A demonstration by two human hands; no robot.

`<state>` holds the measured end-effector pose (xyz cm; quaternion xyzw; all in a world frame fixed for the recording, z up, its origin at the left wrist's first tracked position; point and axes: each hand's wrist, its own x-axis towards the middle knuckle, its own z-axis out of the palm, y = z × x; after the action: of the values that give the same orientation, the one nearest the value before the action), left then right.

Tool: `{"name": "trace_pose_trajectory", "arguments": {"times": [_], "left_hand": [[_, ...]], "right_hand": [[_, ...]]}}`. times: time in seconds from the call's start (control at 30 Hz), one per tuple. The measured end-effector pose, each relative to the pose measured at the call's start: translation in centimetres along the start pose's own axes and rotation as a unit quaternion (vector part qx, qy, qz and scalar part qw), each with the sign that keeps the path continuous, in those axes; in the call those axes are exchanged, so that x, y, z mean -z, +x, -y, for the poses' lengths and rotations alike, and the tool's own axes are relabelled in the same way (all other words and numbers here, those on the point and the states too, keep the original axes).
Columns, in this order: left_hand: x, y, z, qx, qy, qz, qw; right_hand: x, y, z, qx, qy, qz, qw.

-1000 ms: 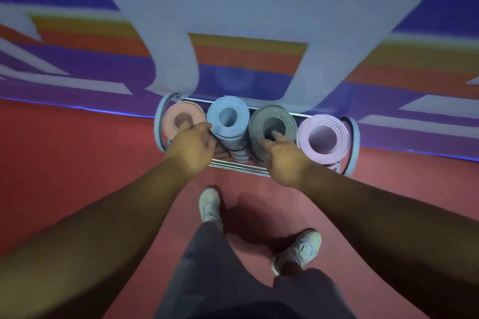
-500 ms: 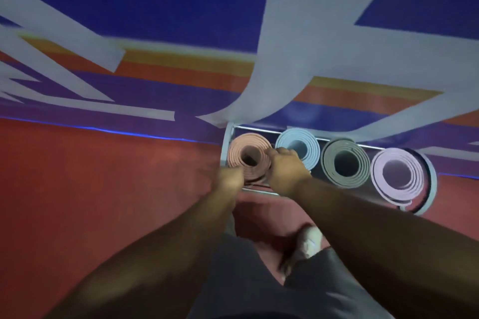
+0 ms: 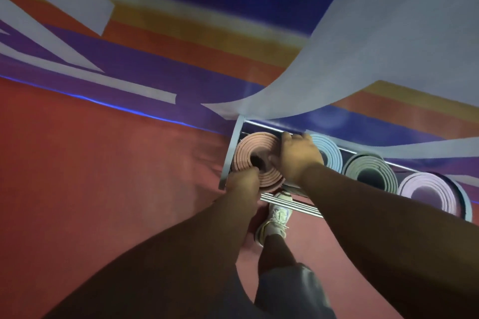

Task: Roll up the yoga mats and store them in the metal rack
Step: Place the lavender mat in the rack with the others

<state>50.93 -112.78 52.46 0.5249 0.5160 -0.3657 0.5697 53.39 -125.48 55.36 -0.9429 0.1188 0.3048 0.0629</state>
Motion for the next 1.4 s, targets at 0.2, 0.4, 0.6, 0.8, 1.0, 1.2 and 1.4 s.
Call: {"name": "trace_pose_trajectory", "arguments": {"times": [0.2, 0.4, 0.6, 0.8, 1.0, 1.2, 1.4], "left_hand": [[-0.8, 1.8, 0.7, -0.002, -0.01, 0.02, 1.0], [-1.3, 4.8, 2.2, 0.033, -0.041, 0.022, 0.998], [-2.6, 1.5, 1.6, 0.01, -0.158, 0.04, 0.987], [-3.2, 3.0, -2.3, -0.044, -0.064, 0.045, 0.996], [-5.6, 5.9, -1.7, -0.125, -0.008, -0.03, 0.992], [-4.2, 11.4, 4.7, -0.061, -0.073, 0.005, 0.995], [-5.1, 3.3, 7.2, 0.034, 0.018, 0.17, 0.985]], "right_hand": [[-1.6, 1.8, 0.7, -0.056, -0.054, 0.005, 0.997], [-2.6, 0.6, -0.1, 0.032, -0.071, -0.059, 0.995], [-2.5, -0.7, -1.7, -0.004, 0.023, -0.104, 0.994], [-2.3, 2.0, -2.2, -0.028, -0.018, -0.044, 0.998], [-2.1, 3.6, -3.4, -0.018, -0.02, -0.042, 0.999], [-3.3, -0.2, -9.3, -0.122, 0.061, -0.138, 0.981], [-3.1, -0.4, -10.4, -0.197, 0.091, -0.058, 0.974]]}}
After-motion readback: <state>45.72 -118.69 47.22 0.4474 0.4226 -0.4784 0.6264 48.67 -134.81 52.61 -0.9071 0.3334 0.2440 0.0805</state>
